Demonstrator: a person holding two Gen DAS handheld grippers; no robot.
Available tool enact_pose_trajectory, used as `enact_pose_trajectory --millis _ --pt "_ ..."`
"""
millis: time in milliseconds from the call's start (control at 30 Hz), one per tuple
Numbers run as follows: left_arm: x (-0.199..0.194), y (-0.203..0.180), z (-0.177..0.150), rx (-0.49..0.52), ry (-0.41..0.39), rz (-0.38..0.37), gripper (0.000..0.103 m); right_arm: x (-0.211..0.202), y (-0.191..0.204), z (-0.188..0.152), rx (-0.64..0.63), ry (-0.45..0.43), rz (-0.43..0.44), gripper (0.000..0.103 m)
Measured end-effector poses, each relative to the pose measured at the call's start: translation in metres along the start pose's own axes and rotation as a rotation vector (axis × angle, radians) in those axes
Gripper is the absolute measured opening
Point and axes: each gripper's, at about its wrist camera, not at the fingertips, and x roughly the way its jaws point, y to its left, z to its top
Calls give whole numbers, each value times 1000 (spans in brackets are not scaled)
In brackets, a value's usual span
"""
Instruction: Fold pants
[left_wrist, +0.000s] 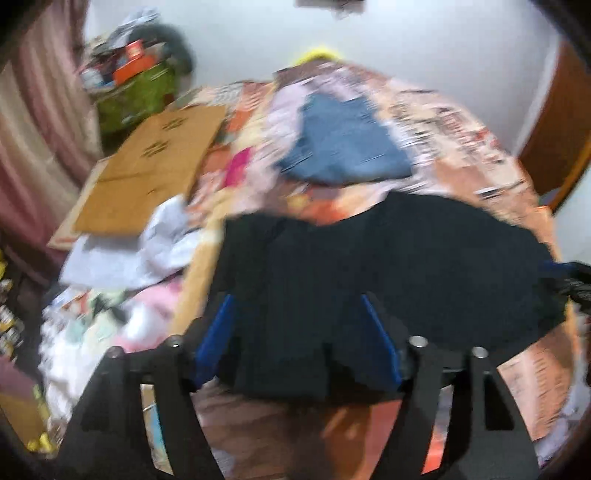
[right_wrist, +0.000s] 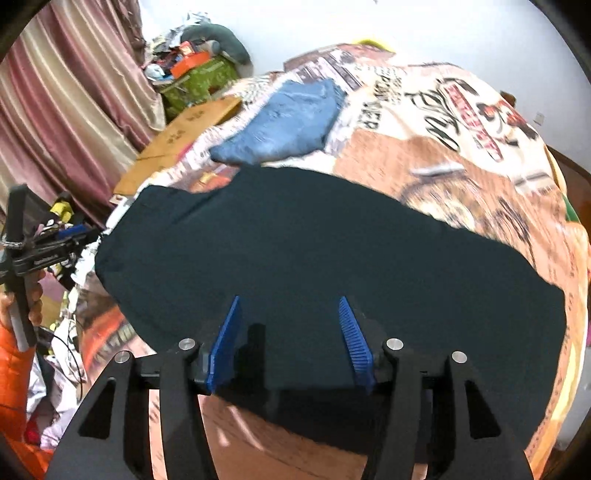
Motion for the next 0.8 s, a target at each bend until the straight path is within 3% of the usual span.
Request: enact_pose_trajectory --millis 167,267,333,400,600,800 --pt "35 -54 4 70 83 -140 74 26 17 3 -47 46 8 51" --pt "61 -81 -10 122 169 -163 74 42 22 -6 -61 112 3 51" --pt "69 -92 -23 143 203 -184 74 39 26 -12 -86 94 -6 52" --pt "65 -95 -33 129 166 -167 75 34 27 -16 -86 98 7 52" --pt "60 -84 -48 47 180 -213 77 22 25 -32 -48 64 26 52" --pt "46 -93 -42 122 180 -165 77 4 13 -38 29 31 54 52"
